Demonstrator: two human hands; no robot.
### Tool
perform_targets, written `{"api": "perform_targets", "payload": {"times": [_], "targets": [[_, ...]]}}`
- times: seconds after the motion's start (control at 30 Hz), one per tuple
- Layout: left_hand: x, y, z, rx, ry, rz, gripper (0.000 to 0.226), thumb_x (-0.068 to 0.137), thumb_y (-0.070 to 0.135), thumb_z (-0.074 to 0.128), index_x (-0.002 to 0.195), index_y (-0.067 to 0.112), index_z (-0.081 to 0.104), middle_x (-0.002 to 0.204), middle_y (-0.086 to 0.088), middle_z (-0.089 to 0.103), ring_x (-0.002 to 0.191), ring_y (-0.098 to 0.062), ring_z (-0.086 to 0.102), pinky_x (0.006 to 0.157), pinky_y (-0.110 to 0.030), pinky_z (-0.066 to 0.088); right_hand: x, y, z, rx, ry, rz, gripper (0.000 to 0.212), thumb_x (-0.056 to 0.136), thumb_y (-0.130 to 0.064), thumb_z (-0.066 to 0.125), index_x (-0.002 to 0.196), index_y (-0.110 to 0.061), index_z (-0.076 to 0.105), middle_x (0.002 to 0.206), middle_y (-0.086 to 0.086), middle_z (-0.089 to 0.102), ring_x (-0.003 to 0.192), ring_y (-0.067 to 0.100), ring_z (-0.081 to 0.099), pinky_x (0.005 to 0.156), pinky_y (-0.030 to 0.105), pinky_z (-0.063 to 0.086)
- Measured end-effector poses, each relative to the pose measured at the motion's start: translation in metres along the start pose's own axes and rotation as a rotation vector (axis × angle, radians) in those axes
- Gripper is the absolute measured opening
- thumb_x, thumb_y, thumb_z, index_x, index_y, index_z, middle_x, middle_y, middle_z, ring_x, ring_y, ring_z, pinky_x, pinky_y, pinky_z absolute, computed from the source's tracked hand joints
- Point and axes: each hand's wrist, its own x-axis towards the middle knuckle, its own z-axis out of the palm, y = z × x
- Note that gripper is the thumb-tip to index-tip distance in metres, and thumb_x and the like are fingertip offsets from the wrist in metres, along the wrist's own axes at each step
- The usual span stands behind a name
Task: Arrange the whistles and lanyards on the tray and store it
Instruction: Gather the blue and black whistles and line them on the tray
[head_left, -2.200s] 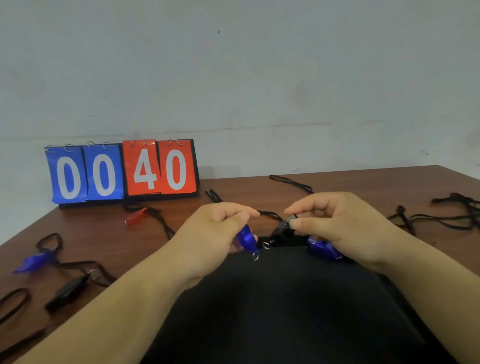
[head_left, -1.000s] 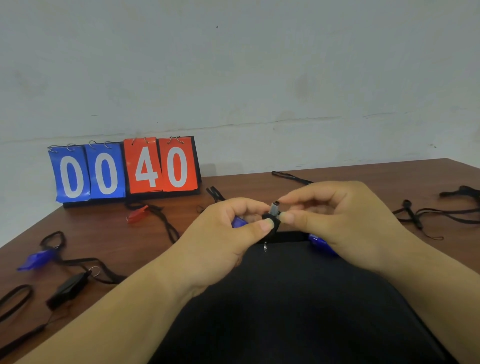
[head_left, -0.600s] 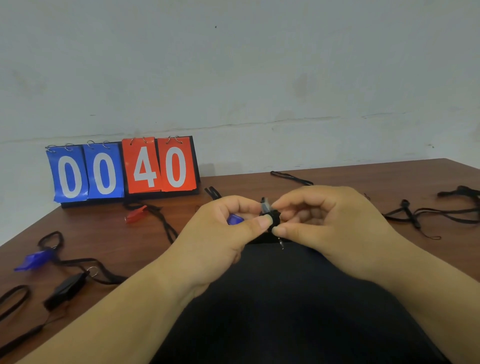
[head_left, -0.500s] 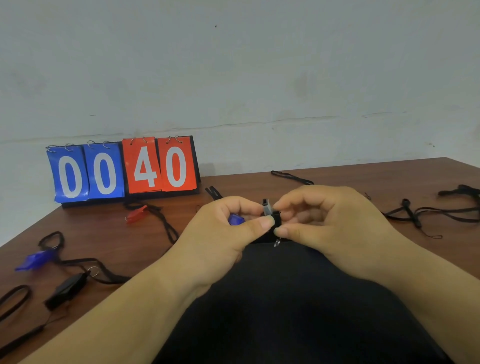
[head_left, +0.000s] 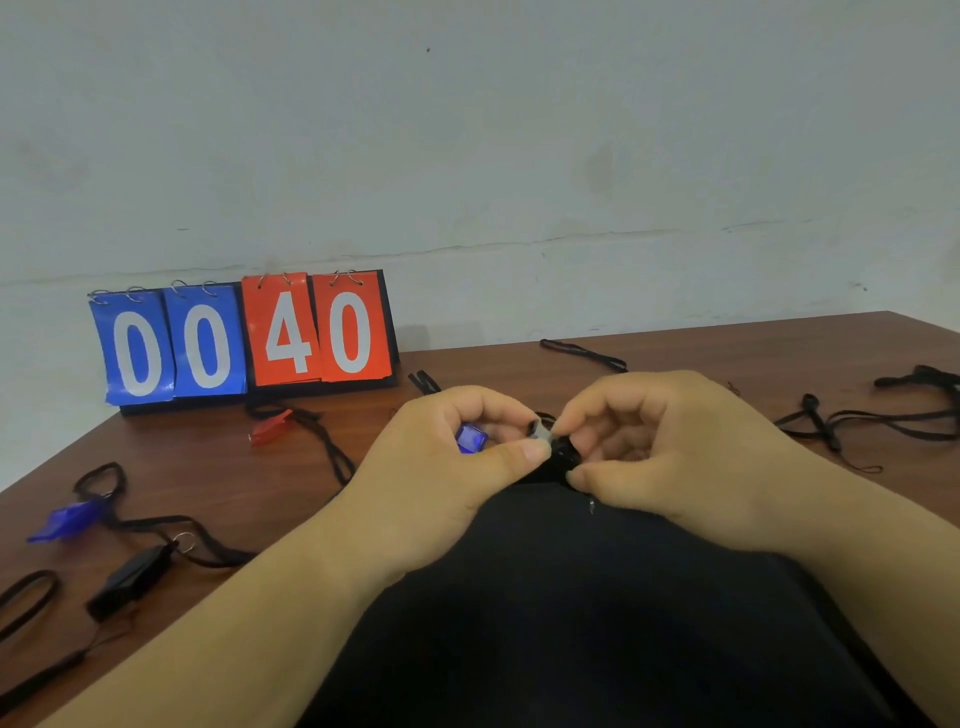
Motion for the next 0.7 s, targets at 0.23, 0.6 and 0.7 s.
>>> {"api": "perform_targets", "payload": {"times": [0.23,0.6,0.7], "targets": [[0.010,0.008,0.000,0.386,-0.295,-0.011,0.008,0.089,0.038,0.075,0.094,0.037,0.069,0.088,0.016,0.070,0.083,0.000,0.066,0.075,-0.017,0.050,0.001,-0.001,-0.007,-0.197,-0.170,0.155,0.021,0.075,-0.023,0.085,0.088,-0.033,0.072,0.084,-0.019,0.075,0.074,0.004,0.072,0.075,0.029,0.061],[0.052,0.015,0.026,0.796,-0.702,0.052,0.024,0.094,0.038,0.070,0.117,0.030,0.068,0.093,0.016,0.059,0.086,-0.003,0.057,0.071,-0.018,0.044,0.006,0.005,-0.002,-0.513,-0.335,0.322,0.024,0.078,-0.039,0.084,0.098,-0.031,0.074,0.095,-0.013,0.071,0.090,0.005,0.068,0.088,0.033,0.060],[0.055,0.006,0.026,0.816,-0.641,0.119,0.025,0.094,0.043,0.068,0.118,0.036,0.065,0.097,0.018,0.056,0.089,-0.002,0.054,0.075,-0.019,0.043,0.009,0.009,-0.004,-0.562,-0.310,0.340,0.023,0.079,-0.043,0.083,0.098,-0.032,0.074,0.094,-0.014,0.070,0.090,0.005,0.066,0.088,0.032,0.058]]}}
